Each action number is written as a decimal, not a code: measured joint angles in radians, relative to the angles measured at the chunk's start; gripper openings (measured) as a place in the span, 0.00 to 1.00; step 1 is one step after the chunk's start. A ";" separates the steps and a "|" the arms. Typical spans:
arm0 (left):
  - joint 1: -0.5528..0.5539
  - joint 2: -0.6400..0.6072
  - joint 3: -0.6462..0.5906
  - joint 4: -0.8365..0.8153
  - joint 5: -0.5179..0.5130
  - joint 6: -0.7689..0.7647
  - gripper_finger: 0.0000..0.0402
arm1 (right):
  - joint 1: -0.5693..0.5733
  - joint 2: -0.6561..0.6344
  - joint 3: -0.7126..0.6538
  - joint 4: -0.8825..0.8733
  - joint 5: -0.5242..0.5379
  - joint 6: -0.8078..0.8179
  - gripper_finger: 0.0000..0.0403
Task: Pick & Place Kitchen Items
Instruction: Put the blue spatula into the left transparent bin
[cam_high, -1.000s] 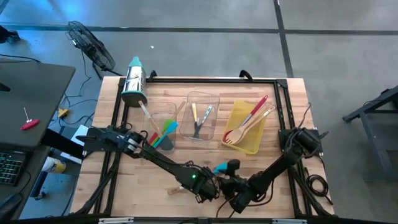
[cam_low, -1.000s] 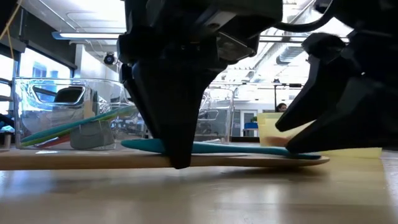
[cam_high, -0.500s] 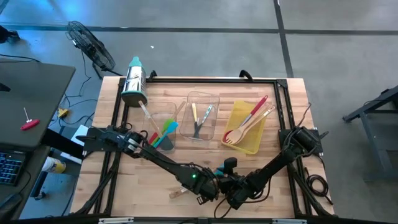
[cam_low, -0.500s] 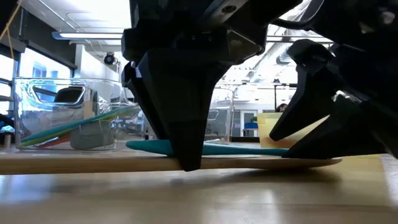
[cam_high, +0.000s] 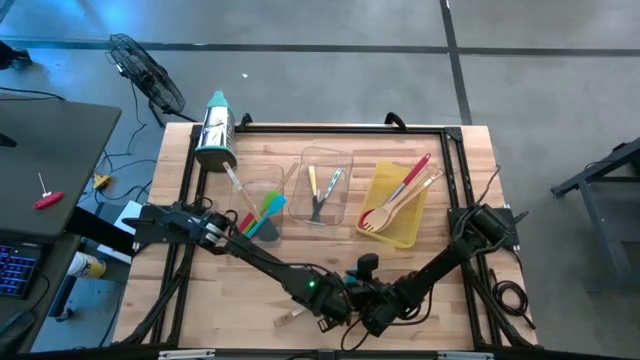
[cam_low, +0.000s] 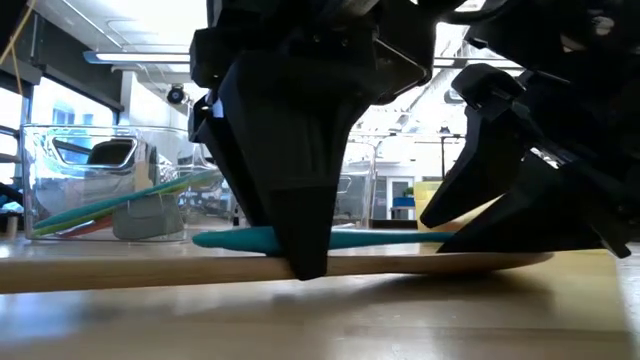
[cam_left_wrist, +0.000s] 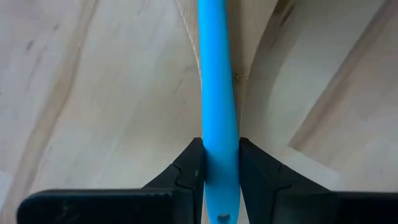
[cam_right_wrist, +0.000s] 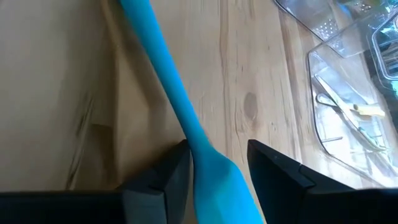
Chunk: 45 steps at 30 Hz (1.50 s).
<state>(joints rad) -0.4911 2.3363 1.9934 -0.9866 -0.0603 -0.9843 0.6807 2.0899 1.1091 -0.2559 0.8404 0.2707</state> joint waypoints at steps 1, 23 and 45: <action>0.000 0.000 0.000 0.009 0.007 0.000 0.16 | 0.000 0.000 0.000 0.002 0.001 0.000 0.37; 0.001 -0.005 0.006 0.035 0.026 0.041 0.07 | -0.005 0.001 -0.002 0.015 -0.092 0.003 0.02; -0.001 -0.031 0.006 -0.021 0.018 0.038 0.18 | 0.041 -0.087 -0.013 -0.106 0.050 -0.007 0.01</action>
<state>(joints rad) -0.4919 2.3055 1.9991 -1.0074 -0.0426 -0.9467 0.7222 2.0029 1.0966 -0.3619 0.8900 0.2641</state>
